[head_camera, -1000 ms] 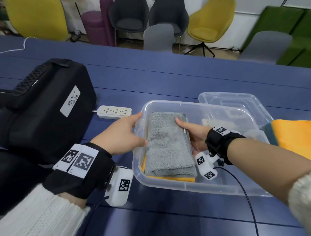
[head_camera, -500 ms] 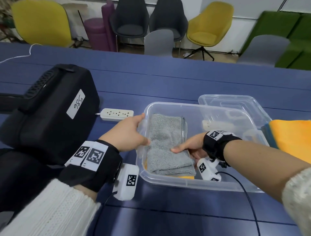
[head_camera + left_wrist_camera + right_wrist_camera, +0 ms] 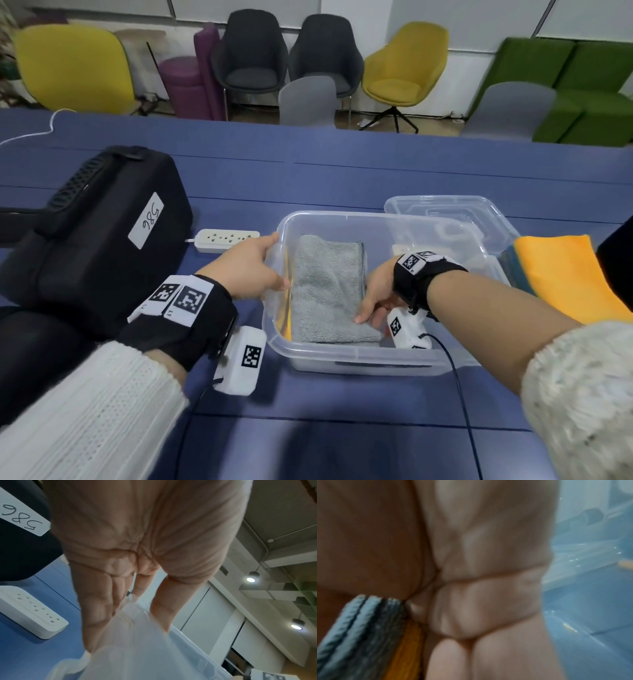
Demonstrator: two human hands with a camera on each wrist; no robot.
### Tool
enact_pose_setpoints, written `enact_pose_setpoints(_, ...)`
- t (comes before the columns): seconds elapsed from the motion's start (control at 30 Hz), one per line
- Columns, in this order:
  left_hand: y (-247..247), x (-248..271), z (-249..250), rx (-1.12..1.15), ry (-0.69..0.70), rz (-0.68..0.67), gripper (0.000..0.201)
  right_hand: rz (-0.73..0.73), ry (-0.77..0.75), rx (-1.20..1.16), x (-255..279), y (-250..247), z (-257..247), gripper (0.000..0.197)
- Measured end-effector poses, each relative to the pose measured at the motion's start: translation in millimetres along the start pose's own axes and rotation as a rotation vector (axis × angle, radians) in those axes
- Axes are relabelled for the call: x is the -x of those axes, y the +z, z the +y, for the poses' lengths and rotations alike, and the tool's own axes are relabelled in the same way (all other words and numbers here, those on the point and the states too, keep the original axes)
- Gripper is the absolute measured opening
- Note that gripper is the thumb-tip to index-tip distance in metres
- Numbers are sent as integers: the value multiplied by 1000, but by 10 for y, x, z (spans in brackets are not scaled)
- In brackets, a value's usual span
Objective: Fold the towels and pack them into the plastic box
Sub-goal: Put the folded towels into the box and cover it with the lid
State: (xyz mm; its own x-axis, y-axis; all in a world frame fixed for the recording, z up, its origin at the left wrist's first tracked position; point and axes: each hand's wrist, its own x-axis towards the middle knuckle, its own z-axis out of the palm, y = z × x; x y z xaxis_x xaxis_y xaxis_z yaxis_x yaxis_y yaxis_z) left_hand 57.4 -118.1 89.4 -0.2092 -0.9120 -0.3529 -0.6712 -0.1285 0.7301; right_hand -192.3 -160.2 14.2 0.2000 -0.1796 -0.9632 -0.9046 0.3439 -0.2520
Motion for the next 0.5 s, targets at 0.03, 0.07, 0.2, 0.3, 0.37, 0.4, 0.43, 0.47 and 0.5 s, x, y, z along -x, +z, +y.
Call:
enact_pose_setpoints(0.03, -8, 10, 9, 4, -6, -3, 72, -16, -14, -1, 51, 12, -20, 41)
enact_pose_setpoints(0.07, -19, 16, 14, 9, -12, -13, 68, -25, -28, 25, 53, -23, -4, 34)
enact_pose_setpoints(0.2, -77, 67, 128, -276, -25, -54, 55, 186, -91, -60, 495, -28, 67, 82)
enact_pose_setpoints(0.3, -153, 144, 480, -625, -14, 30, 79, 495, -286, -291, 990, -54, 169, 83)
enact_pose_setpoints(0.37, -134, 226, 849, -615, 64, 66, 82, 692, -477, -429, 1357, -109, 332, 50)
enact_pose_setpoints(0.4, -80, 256, 1042, -564, 128, 76, 77, 793, -551, -466, 1534, -131, 440, 39)
enact_pose_setpoints(0.43, 15, 270, 1228, -483, 200, 84, 71, 902, -618, -477, 1696, -140, 568, 31)
enact_pose_setpoints(0.47, 159, 268, 1419, -373, 274, 93, 65, 1027, -659, -480, 1827, -176, 729, 25)
enact_pose_setpoints(0.5, 339, 260, 1612, -241, 341, 93, 59, 1150, -683, -483, 1907, -230, 924, 22)
